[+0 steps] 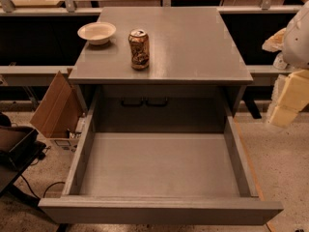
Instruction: Place orange can into top drawer
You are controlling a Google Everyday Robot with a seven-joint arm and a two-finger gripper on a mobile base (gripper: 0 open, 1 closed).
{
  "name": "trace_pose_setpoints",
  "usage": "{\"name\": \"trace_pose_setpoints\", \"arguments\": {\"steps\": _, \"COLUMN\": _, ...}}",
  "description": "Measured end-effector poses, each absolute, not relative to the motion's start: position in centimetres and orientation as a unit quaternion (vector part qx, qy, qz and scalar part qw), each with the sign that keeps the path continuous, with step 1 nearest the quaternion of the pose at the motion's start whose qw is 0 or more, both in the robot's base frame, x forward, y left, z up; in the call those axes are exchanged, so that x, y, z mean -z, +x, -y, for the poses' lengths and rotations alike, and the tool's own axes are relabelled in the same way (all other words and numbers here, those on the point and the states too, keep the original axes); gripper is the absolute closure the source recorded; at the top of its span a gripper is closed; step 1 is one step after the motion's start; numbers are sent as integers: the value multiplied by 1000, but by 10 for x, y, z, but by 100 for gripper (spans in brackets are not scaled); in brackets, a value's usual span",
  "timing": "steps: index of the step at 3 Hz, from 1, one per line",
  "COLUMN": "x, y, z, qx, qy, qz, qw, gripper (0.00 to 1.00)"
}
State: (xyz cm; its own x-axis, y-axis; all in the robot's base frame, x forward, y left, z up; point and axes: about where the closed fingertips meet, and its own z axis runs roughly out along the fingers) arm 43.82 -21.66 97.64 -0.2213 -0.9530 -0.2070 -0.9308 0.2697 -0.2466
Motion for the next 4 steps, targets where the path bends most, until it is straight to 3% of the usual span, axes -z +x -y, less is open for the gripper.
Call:
{"name": "trace_pose_setpoints", "arguments": {"steps": 2, "x": -974, "y": 447, "z": 210, "qx": 28, "qy": -609, "qz": -773, "qw": 178, "gripper": 0}}
{"name": "trace_pose_setpoints", "arguments": {"steps": 4, "x": -967, "y": 497, "z": 170, "qx": -18, "qy": -644, "qz": -736, "qw": 206, "gripper": 0}}
